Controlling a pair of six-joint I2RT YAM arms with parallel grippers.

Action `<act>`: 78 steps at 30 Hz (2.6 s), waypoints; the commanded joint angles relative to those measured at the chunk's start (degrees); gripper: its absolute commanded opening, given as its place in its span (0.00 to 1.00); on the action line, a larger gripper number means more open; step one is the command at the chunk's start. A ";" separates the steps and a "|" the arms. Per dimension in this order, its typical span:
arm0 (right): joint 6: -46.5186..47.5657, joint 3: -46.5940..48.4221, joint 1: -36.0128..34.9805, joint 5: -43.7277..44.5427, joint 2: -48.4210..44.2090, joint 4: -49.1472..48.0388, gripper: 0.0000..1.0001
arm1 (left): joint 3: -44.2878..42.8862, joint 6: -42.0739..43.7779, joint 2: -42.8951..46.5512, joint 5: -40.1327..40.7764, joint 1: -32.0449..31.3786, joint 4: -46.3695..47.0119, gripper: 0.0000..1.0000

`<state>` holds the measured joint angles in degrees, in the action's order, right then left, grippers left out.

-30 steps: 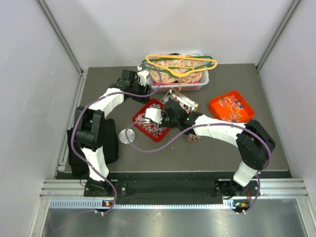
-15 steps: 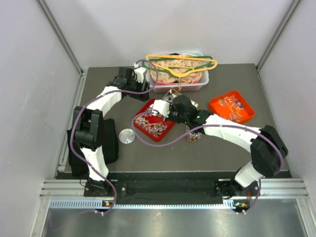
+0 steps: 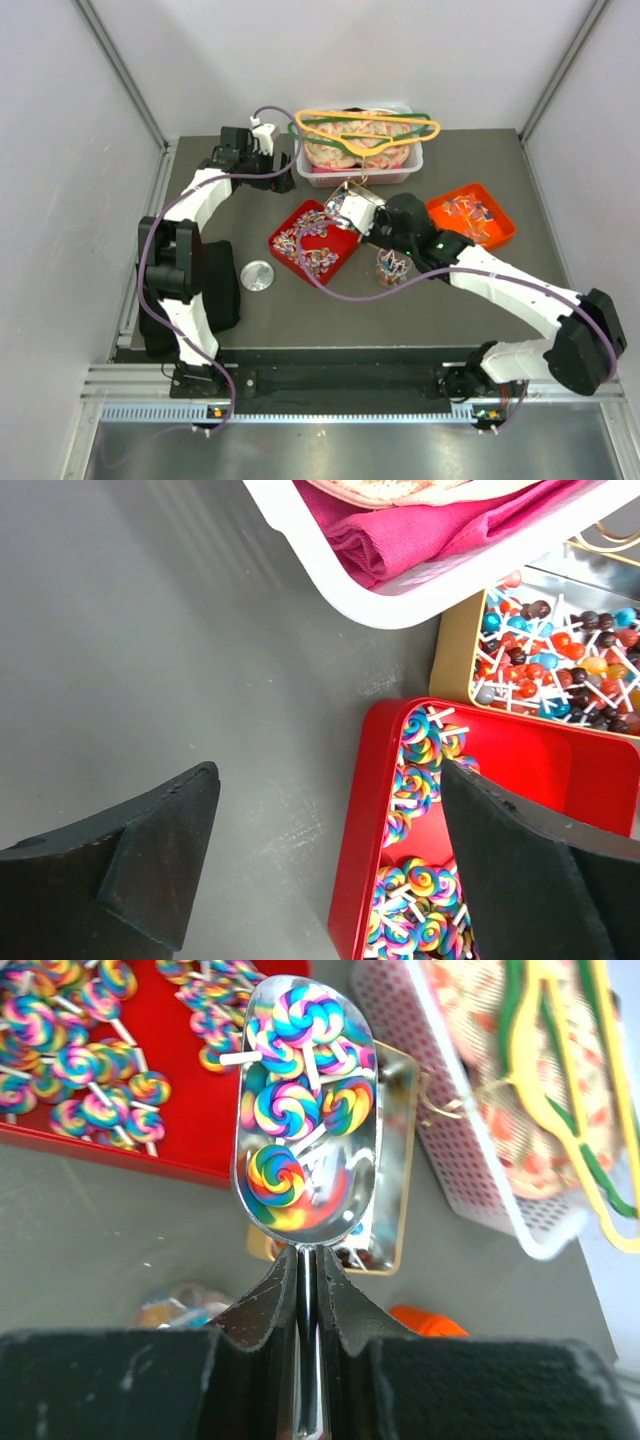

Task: Pack the candies
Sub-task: Scoop the fake candies from the storage box, then place the fake candies in the packing bottle.

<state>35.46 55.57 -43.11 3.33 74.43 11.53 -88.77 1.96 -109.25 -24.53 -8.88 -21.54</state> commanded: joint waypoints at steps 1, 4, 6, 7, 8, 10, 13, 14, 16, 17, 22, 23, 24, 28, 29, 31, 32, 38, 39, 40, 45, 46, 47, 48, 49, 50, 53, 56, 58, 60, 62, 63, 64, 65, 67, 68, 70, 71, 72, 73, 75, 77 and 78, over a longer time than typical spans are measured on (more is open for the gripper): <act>-0.05 -0.47 2.68 0.27 -6.39 0.93 0.00 | -0.61 -0.90 2.73 -5.17 0.27 1.50 0.99; 0.13 -0.64 4.44 -0.34 -8.60 2.88 0.00 | -0.09 -0.90 3.08 -6.84 0.27 1.68 0.99; 0.13 -1.08 5.49 -0.43 -10.62 4.55 0.00 | 0.35 -0.64 3.34 -6.84 0.27 1.85 0.99; 0.31 -2.04 5.58 -0.08 -11.23 4.73 0.00 | 0.44 -0.64 3.34 -6.67 0.45 1.85 0.99; 0.22 -2.48 5.84 0.01 -12.63 5.17 0.00 | 0.44 -0.64 3.34 -6.84 0.53 1.85 0.99; 0.48 -3.88 6.29 0.27 -13.70 5.87 0.00 | 0.53 -0.46 3.34 -6.84 0.89 1.76 0.99; 0.75 -5.82 6.81 0.71 -16.68 7.10 0.00 | 0.53 -0.20 3.52 -6.67 1.15 1.41 0.99; 0.75 -6.00 6.99 0.62 -17.47 7.89 0.00 | 0.62 0.15 3.61 -6.67 1.15 1.07 0.99; 0.84 -7.05 7.08 0.62 -19.85 10.61 0.00 | 0.88 0.50 4.04 -6.67 1.24 0.80 0.99; 0.84 -7.32 7.08 0.62 -20.90 11.40 0.00 | 1.32 0.68 4.13 -6.49 1.33 0.62 0.99; 1.45 -9.16 7.78 0.71 -26.61 16.58 0.00 | 2.64 1.21 5.54 -6.05 1.68 0.62 0.99; 1.71 -9.43 7.78 0.71 -26.97 17.38 0.00 | 2.90 1.38 5.71 -5.96 1.85 0.71 0.99; 1.89 -9.78 7.69 1.14 -27.41 17.91 0.00 | 3.08 1.38 5.98 -5.88 2.03 0.71 0.99; 2.07 -11.36 7.69 0.97 -30.48 20.02 0.00 | 3.17 1.74 6.51 -5.70 2.47 0.36 0.99; 1.89 -11.45 7.78 0.71 -31.01 20.46 0.00 | 3.17 1.74 6.51 -5.70 2.56 0.36 0.99; 1.89 -11.71 7.78 0.36 -32.06 21.77 0.00 | 3.08 1.65 6.60 -5.44 2.56 0.27 0.99; 2.15 -11.97 7.78 0.27 -32.51 22.83 0.00 | 3.08 1.73 6.68 -5.44 2.56 0.18 0.99; 1.89 -13.21 7.69 0.71 -35.84 26.87 0.00 | 2.20 2.09 6.86 -5.08 3.17 -0.34 0.99; 1.89 -13.56 7.78 0.71 -36.28 27.14 0.00 | 2.11 2.17 6.77 -5.08 3.17 -0.34 0.99; 1.98 -13.65 7.78 0.80 -36.55 27.75 0.00 | 2.02 2.09 6.77 -5.08 3.17 -0.52 0.99; 2.77 -14.00 7.78 0.27 -37.25 31.53 0.00 | 1.67 2.26 7.12 -4.91 3.17 -0.61 0.99; 2.86 -14.17 7.78 0.36 -37.26 31.71 0.00 | 1.76 2.26 7.12 -4.91 3.26 -0.61 0.99; 3.12 -14.52 7.87 0.45 -37.17 31.89 0.00 | 1.76 2.26 6.95 -4.91 3.26 -0.70 0.99; 3.38 -14.79 7.78 0.53 -36.91 32.15 0.00 | 1.76 2.18 6.95 -4.91 3.26 -0.61 0.99; 3.56 -14.96 7.69 0.71 -36.82 32.15 0.00 | 1.85 2.26 6.86 -4.91 3.26 -0.61 0.99; 4.17 -15.23 7.78 1.41 -36.56 32.15 0.00 | 1.85 2.18 6.77 -4.82 3.26 -0.61 0.99; 4.96 -14.97 7.69 2.81 -35.59 32.68 0.00 | 1.76 2.35 6.51 -4.65 3.26 -0.61 0.99; 5.49 -13.74 7.61 3.78 -33.92 33.20 0.00 | 1.59 2.18 6.33 -4.73 3.26 -0.43 0.99; 6.02 -12.69 7.34 4.49 -32.69 34.08 0.00 | 1.58 2.17 6.24 -4.73 3.26 -0.34 0.99; 6.28 -10.75 7.43 4.58 -31.90 34.70 0.00 | 1.93 2.17 6.33 -4.82 3.26 -0.08 0.99; 6.64 -9.00 7.08 4.58 -30.84 35.14 0.00 | 2.29 2.17 6.33 -4.91 3.43 0.27 0.99; 6.81 -8.47 7.08 4.58 -30.58 35.23 0.00 | 2.37 2.17 6.33 -5.00 3.52 0.27 0.99; 7.16 -8.03 6.99 4.84 -30.14 35.32 0.00 | 2.55 2.09 6.33 -5.17 3.70 0.44 0.99; 7.34 -7.07 6.82 5.01 -29.53 35.40 0.00 | 2.90 2.00 6.33 -5.26 3.79 0.53 0.99; 7.51 -6.27 6.73 5.19 -29.00 35.58 0.00 | 3.08 2.09 6.42 -5.26 3.87 0.53 0.99; 7.69 -5.57 6.81 5.28 -28.65 35.75 0.00 | 3.43 2.26 6.51 -5.26 3.88 0.62 0.99; 8.30 -5.21 6.81 5.45 -28.03 35.76 0.00 | 3.43 2.26 6.51 -5.17 3.96 0.62 0.99; 8.65 -5.12 6.81 5.63 -27.77 35.76 0.00 | 3.34 2.26 6.42 -5.26 3.96 0.54 0.99; 8.83 -5.04 6.73 5.72 -27.33 35.76 0.00 | 3.34 2.26 6.42 -5.26 3.96 0.62 0.99; 9.01 -4.69 6.64 5.46 -27.06 35.93 0.00 | 3.34 2.26 6.33 -5.26 3.96 0.54 0.99; 9.01 -4.25 6.20 5.19 -26.19 36.80 0.00 | 3.25 2.26 6.24 -5.17 4.05 0.62 0.99; 9.27 -3.63 6.02 4.93 -25.66 37.42 0.00 | 3.43 2.35 6.16 -5.00 4.05 0.71 0.99; 9.36 -3.45 5.94 5.02 -25.39 37.60 0.00 | 3.34 2.35 6.16 -4.91 4.05 0.71 0.99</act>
<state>43.86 48.29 -36.56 8.38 48.38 48.47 -85.65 3.25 -105.51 -29.10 -5.10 -22.28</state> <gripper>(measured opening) 0.077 0.987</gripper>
